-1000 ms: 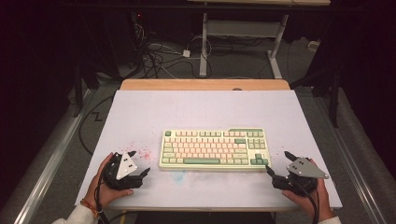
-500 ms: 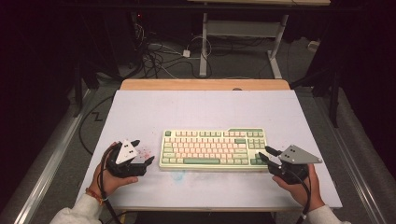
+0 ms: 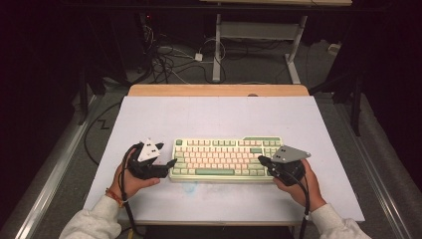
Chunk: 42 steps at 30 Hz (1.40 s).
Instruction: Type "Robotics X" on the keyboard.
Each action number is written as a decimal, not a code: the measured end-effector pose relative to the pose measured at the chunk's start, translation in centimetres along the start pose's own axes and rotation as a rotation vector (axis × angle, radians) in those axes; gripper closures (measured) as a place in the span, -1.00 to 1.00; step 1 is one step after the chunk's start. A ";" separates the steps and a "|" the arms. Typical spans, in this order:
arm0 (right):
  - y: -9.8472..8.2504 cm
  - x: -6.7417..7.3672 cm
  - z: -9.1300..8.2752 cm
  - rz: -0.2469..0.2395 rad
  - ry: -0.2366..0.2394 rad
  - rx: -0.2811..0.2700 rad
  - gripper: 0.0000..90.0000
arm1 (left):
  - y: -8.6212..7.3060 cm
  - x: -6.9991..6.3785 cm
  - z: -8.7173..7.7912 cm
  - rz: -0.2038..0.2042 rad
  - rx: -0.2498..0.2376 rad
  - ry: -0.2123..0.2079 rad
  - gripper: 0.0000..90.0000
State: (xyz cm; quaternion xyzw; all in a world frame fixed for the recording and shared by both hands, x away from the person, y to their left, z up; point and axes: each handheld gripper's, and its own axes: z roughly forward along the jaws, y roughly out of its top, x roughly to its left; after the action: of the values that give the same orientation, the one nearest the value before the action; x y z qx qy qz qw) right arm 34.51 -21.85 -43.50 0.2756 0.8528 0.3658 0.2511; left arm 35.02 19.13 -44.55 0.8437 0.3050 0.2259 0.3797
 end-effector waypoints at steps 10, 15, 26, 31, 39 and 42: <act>-0.8 0.0 2.2 -0.007 0.025 0.080 1.00 | 0.3 -0.6 0.8 0.032 0.036 -0.033 -0.24; -1.1 -0.1 2.4 0.000 0.028 0.083 1.00 | 0.4 -0.7 0.8 0.037 0.050 -0.067 -0.10; -1.5 0.3 2.5 -0.003 0.022 0.074 1.00 | 1.2 -1.2 1.3 0.068 0.071 -0.095 0.87; -1.6 0.3 2.5 -0.001 0.021 0.069 1.00 | 2.0 -1.5 2.2 0.076 0.073 -0.119 0.94; -1.7 0.3 2.4 0.003 0.018 0.063 1.00 | 3.4 -1.9 3.6 0.082 0.084 -0.154 0.92; -1.7 0.4 2.4 0.005 0.017 0.063 1.00 | 3.9 -2.2 4.1 0.093 0.091 -0.161 0.92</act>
State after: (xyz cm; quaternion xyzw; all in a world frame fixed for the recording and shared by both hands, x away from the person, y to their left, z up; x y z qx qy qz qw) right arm 35.29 -21.41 -46.35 0.2825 0.8652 0.3417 0.2342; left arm 37.33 13.51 -44.32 0.8887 0.2438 0.1607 0.3536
